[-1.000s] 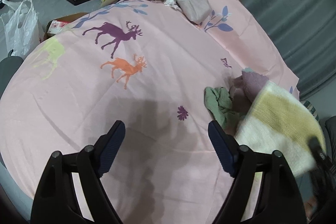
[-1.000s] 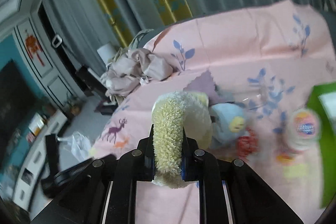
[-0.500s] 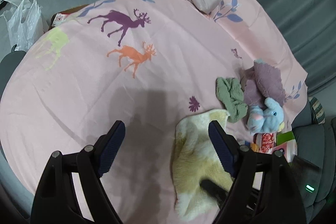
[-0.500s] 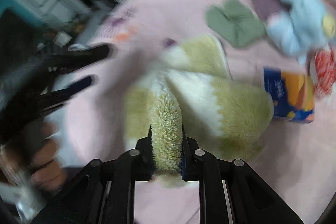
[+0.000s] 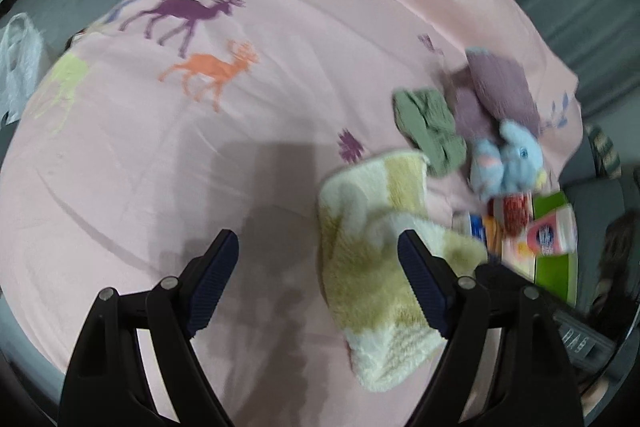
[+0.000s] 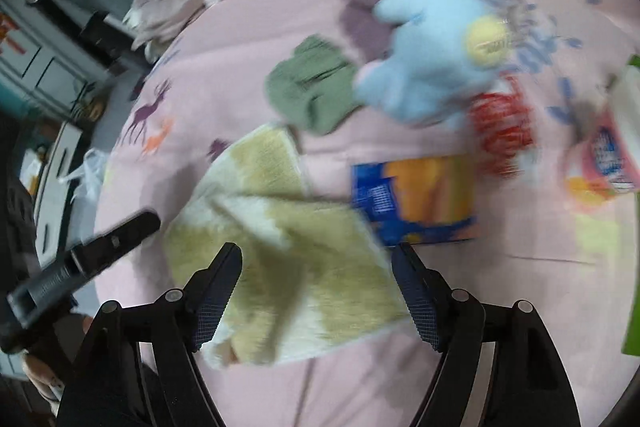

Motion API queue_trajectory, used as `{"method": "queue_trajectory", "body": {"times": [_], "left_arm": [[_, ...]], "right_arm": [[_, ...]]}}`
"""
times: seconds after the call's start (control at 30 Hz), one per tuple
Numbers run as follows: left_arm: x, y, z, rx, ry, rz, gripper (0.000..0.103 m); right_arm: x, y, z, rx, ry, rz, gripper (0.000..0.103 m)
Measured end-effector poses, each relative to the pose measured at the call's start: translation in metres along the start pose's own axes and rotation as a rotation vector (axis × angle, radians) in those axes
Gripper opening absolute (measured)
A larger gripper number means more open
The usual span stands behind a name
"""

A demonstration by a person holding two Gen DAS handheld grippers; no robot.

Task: Organize soft objects
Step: 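Grasp the yellow-white fuzzy towel with the right gripper and lift it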

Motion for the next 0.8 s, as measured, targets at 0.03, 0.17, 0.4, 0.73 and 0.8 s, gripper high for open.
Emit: {"method": "queue_trajectory", "body": {"times": [0.03, 0.17, 0.4, 0.73, 0.8], "left_arm": [[-0.001, 0.003, 0.003, -0.005, 0.012, -0.015, 0.081], [-0.011, 0.024, 0.024, -0.053, 0.091, -0.103, 0.081], [-0.029, 0.051, 0.048, -0.127, 0.114, -0.160, 0.080], [-0.030, 0.050, 0.048, -0.107, 0.114, -0.143, 0.072], [-0.029, 0.050, 0.049, -0.115, 0.111, -0.136, 0.070]], "right_arm": [[0.000, -0.002, 0.003, -0.018, -0.014, -0.002, 0.078], [-0.001, 0.001, 0.001, -0.095, -0.093, -0.034, 0.078], [-0.030, 0.020, -0.010, -0.083, -0.116, -0.093, 0.078], [-0.019, 0.008, 0.002, -0.047, -0.049, -0.033, 0.078], [-0.030, 0.014, 0.001, -0.084, -0.101, -0.074, 0.078]]}}
Point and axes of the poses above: each gripper's, at about its wrist camera, not at the fingertips, and x roughly against the way its jaws point, z to its right, y to its underside, the point moved 10 cm from there along -x, roughly the way its jaws point, and after that the axes turned 11 degrees about z, right-handed, at the moved point
